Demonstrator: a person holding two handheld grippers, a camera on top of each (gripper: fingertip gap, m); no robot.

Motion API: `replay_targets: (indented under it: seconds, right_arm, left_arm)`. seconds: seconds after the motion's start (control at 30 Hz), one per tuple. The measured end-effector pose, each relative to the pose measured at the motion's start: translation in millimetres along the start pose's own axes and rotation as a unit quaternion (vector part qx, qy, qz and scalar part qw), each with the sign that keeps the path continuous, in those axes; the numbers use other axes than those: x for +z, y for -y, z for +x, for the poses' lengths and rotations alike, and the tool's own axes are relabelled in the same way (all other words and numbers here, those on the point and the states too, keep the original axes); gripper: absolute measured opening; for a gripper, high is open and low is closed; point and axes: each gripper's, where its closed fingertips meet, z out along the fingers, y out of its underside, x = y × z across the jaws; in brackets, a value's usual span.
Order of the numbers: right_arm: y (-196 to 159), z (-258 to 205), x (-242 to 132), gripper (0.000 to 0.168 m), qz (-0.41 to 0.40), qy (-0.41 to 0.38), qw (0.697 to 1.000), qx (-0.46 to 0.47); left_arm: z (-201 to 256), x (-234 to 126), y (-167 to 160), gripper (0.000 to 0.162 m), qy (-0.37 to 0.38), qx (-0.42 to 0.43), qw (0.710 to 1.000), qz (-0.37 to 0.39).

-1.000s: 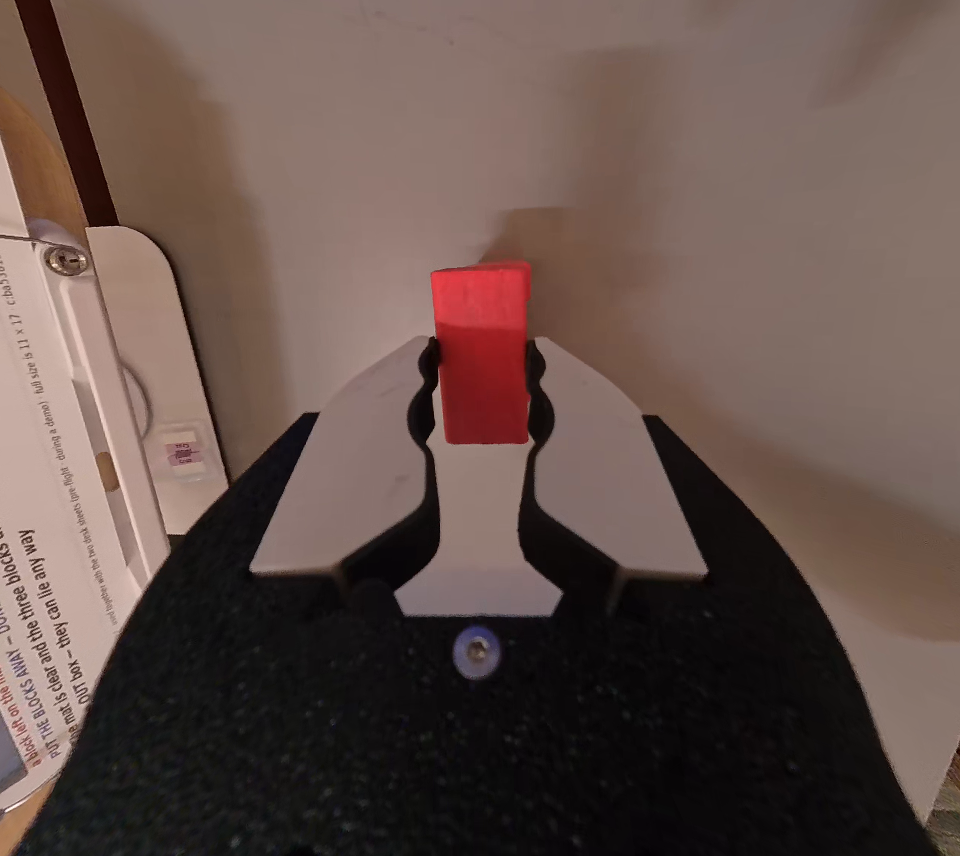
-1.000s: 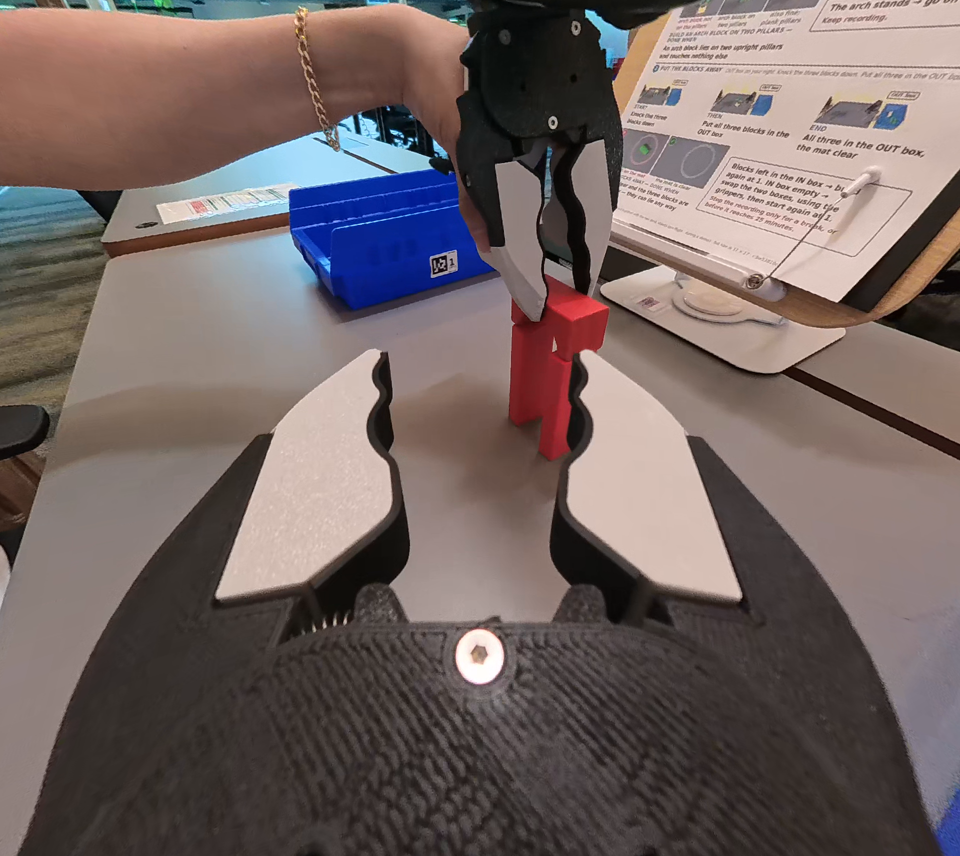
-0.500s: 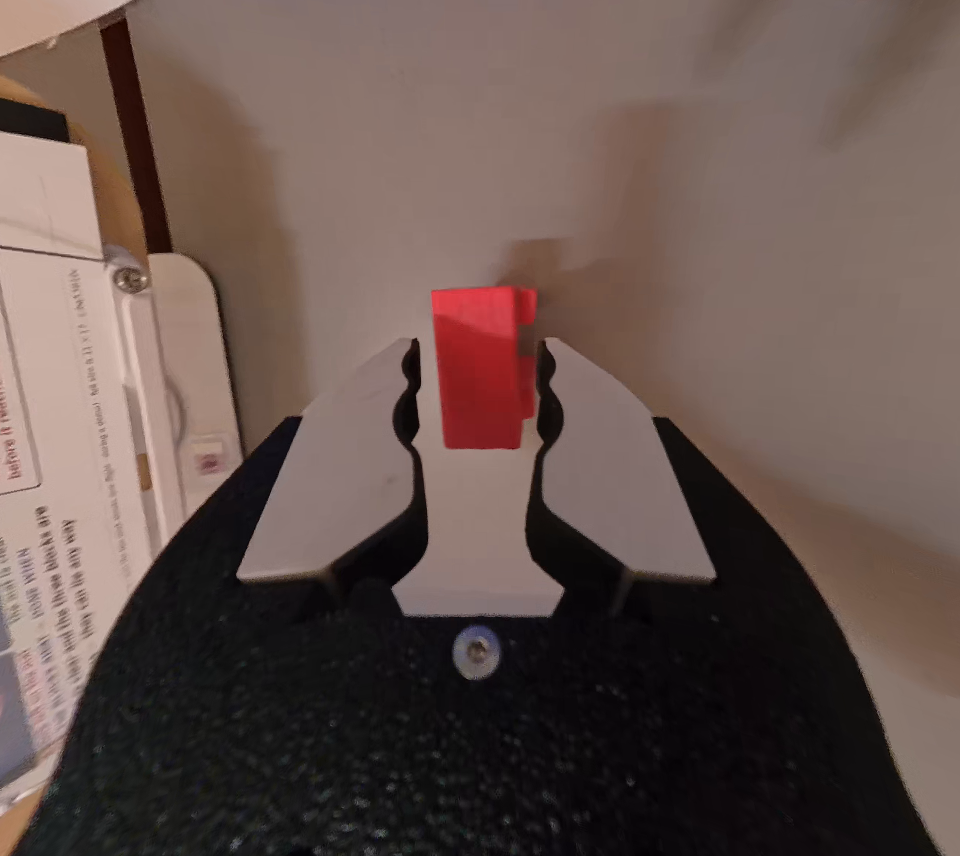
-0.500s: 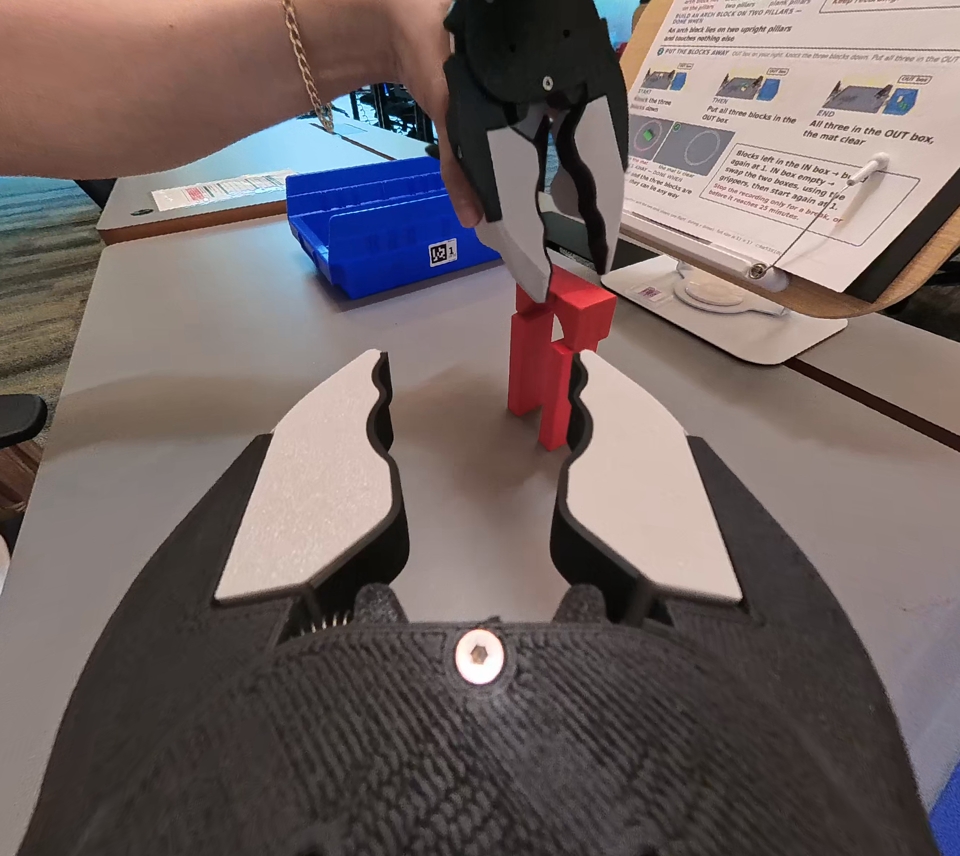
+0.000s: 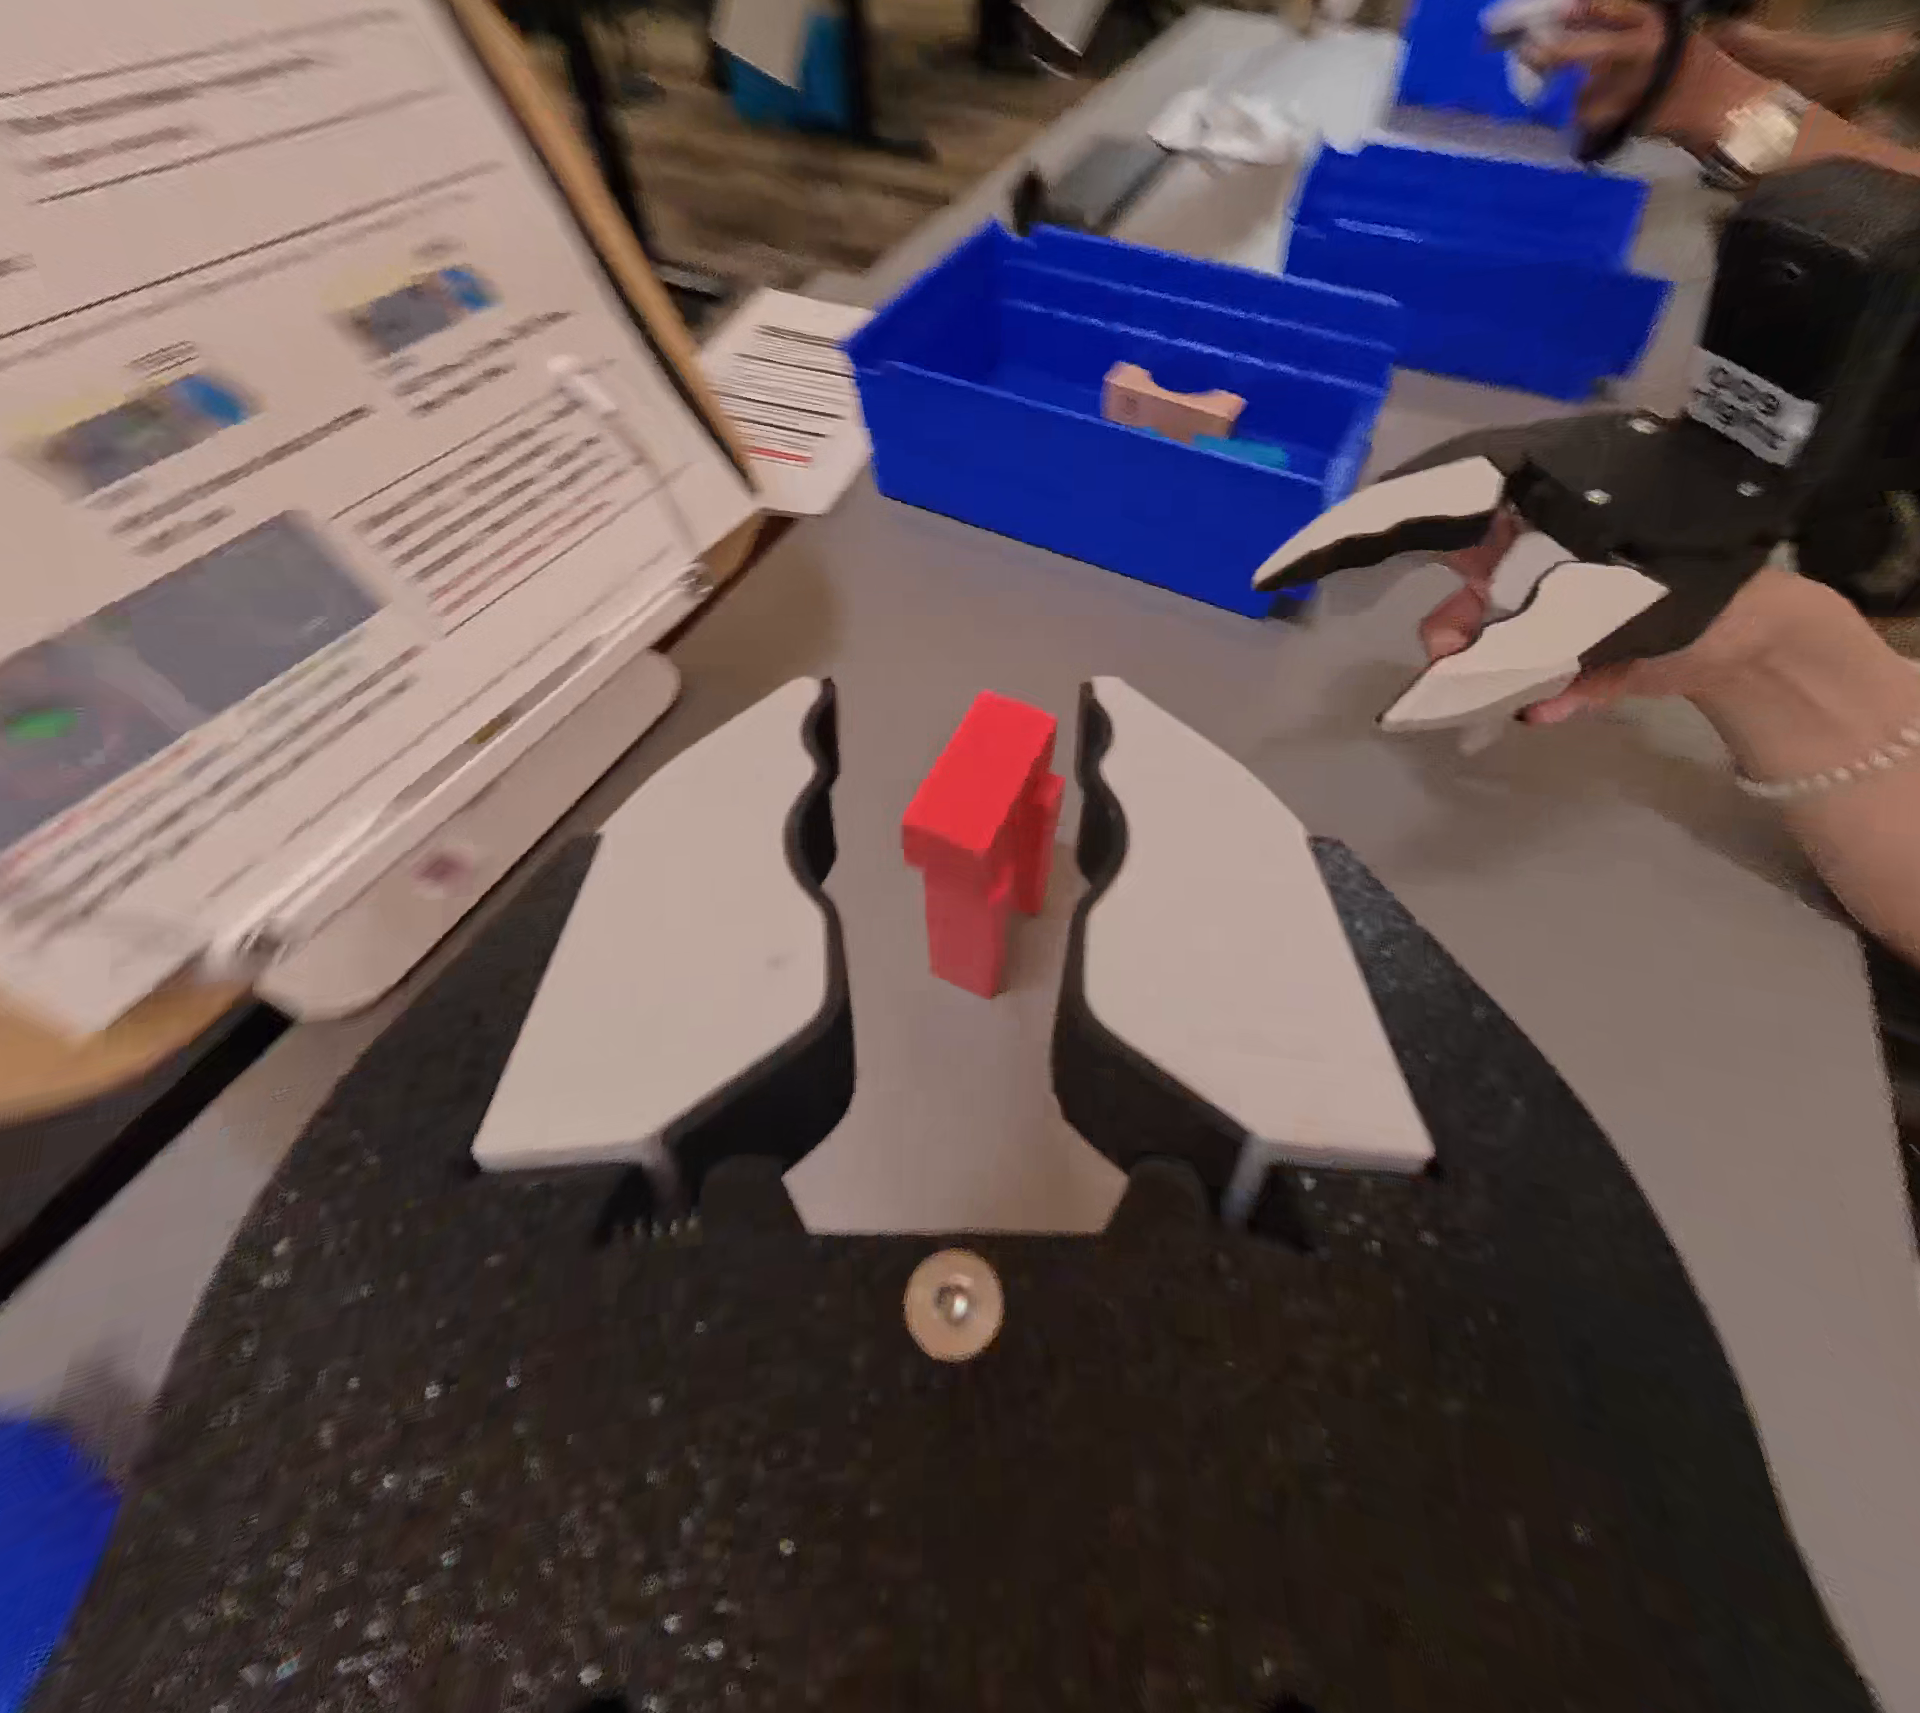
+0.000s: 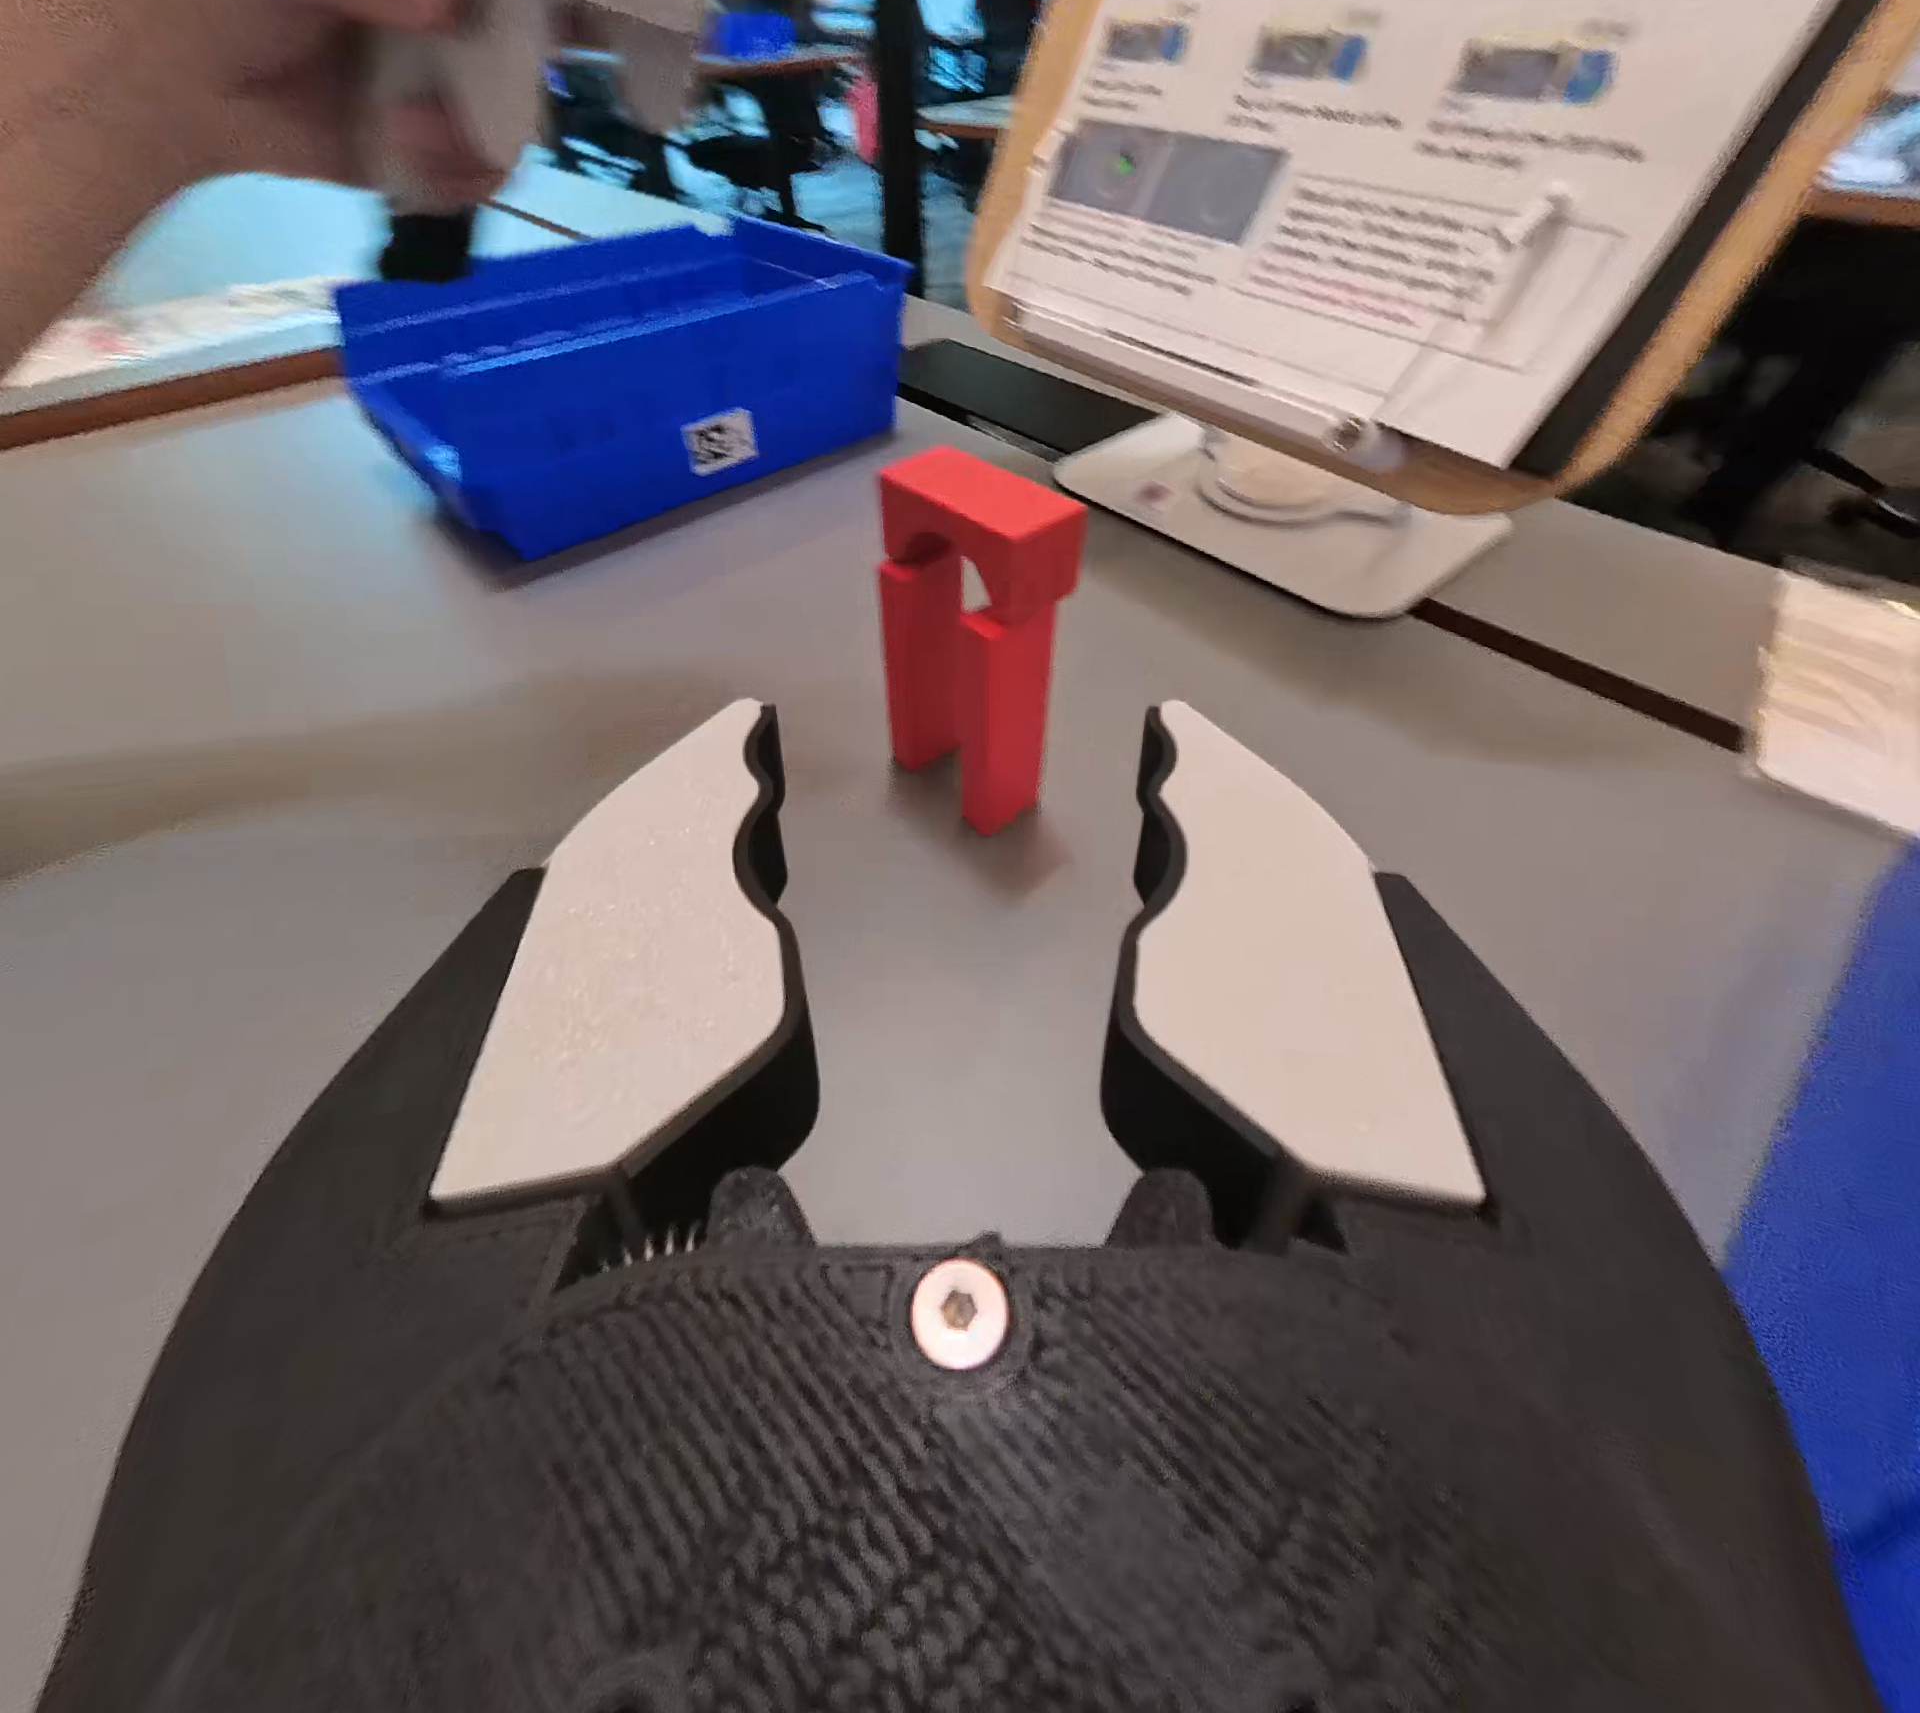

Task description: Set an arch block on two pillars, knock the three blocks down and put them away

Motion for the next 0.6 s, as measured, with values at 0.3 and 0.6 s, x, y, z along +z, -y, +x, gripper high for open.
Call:
replay_targets:
  seconds: [0.3, 0.6]
  right_arm:
    - [-23.1, 32.9, 23.1, 0.016, -0.049, -0.124, 0.99, 0.052]
    - [-44.5, 76.7, 53.5, 0.0, -0.119, -0.241, 0.957, 0.109]
  left_arm:
    - [15.2, -80.6, -92.1, 0.0, 0.167, -0.054, 0.982, 0.072]
    - [44.6, -90.5, -111.8, 0.0, 0.15, -0.048, 0.986, 0.06]
